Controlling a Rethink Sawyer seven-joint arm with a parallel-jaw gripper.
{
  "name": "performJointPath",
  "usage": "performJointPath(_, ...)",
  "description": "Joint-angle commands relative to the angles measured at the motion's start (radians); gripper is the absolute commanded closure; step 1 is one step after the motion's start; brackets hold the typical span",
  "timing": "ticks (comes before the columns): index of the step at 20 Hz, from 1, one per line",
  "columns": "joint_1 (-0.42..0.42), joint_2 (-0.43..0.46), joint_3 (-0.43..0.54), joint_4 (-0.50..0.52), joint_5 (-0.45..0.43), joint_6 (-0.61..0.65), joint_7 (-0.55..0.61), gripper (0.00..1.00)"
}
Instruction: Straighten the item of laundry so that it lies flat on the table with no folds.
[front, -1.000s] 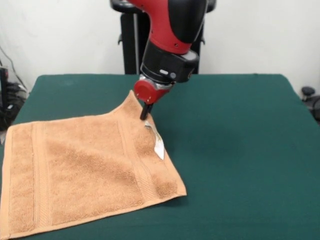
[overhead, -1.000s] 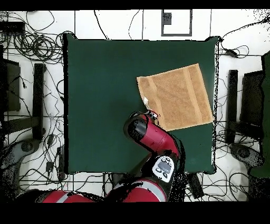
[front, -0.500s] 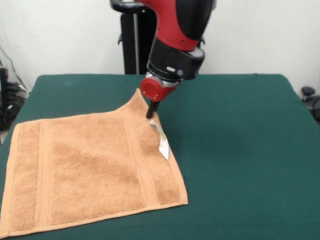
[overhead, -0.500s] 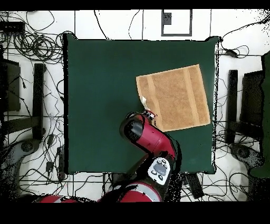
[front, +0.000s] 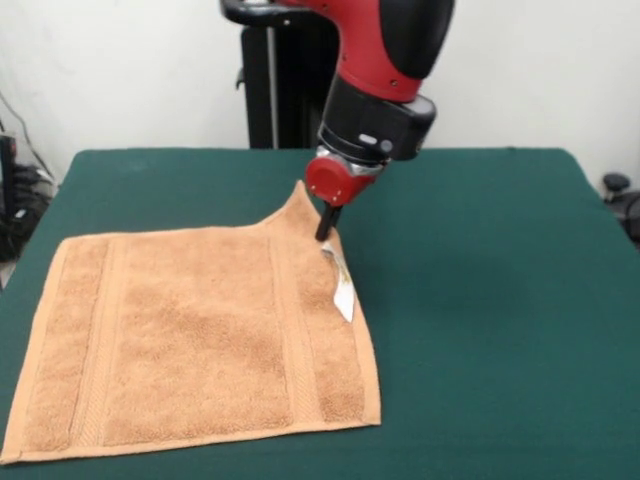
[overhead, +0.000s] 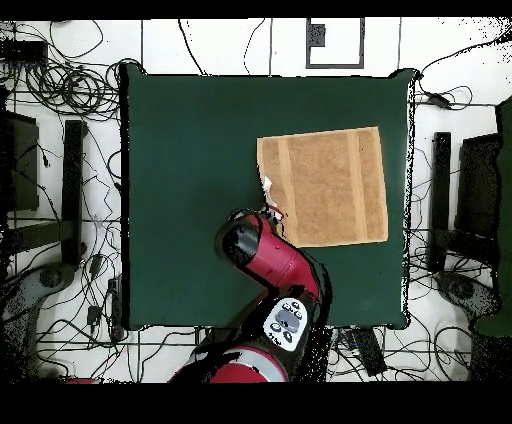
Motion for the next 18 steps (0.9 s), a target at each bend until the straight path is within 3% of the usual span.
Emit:
performJointPath(1,0.042,0.002,0.162,0.075,0.081,-0.007,0.184,1.00)
performJointPath(18,0.115,0.021,0.130,0.080,0.154,0.017,0.205,1.00)
